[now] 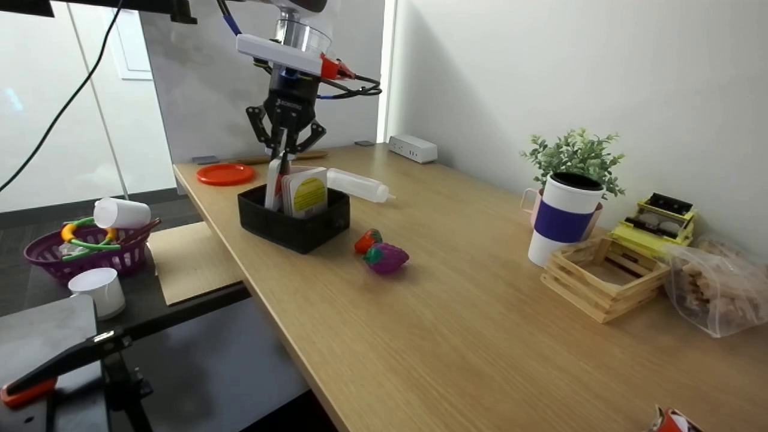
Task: Put the left and right books in the black box respectively
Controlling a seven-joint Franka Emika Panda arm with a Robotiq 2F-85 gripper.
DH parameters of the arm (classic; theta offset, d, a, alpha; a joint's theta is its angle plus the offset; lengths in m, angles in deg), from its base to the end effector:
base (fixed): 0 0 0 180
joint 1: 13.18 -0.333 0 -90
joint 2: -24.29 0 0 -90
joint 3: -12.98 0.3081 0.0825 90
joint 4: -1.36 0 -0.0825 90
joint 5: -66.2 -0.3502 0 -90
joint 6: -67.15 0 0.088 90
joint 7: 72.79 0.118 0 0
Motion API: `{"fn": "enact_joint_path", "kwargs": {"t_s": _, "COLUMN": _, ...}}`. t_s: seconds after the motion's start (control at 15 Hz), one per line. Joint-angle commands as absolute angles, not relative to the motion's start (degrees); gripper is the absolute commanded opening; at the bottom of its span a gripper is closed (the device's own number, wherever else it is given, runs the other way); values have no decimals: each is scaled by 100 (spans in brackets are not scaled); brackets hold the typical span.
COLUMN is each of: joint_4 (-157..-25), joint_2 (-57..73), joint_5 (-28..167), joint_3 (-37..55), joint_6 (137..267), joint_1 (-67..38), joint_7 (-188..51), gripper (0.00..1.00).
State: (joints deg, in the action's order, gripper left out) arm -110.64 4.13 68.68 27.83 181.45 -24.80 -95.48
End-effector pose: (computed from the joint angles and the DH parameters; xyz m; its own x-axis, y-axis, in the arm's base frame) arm 0.4926 0.2371 0.2865 0.6006 0.7596 -0.2496 0.7465 -0.6446 -0.1650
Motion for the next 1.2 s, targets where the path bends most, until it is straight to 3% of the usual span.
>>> {"fn": "enact_joint_path", "kwargs": {"t_s": 0.0, "joint_4": -11016, "joint_2": 268, "joint_5": 6768, "joint_3": 2784, "joint_6": 18178, "joint_1": -2395, "joint_7": -9773, "gripper": 4}}
{"fn": "enact_joint_path", "kwargs": {"t_s": 0.67, "joint_4": -10306, "joint_2": -484, "joint_5": 6894, "joint_3": 2760, "joint_6": 17741, "joint_1": -2420, "joint_7": -10129, "gripper": 4}}
{"fn": "enact_joint_path", "kwargs": {"t_s": 1.13, "joint_4": -10255, "joint_2": -335, "joint_5": 7013, "joint_3": 2708, "joint_6": 17623, "joint_1": -2453, "joint_7": -9928, "gripper": 4}}
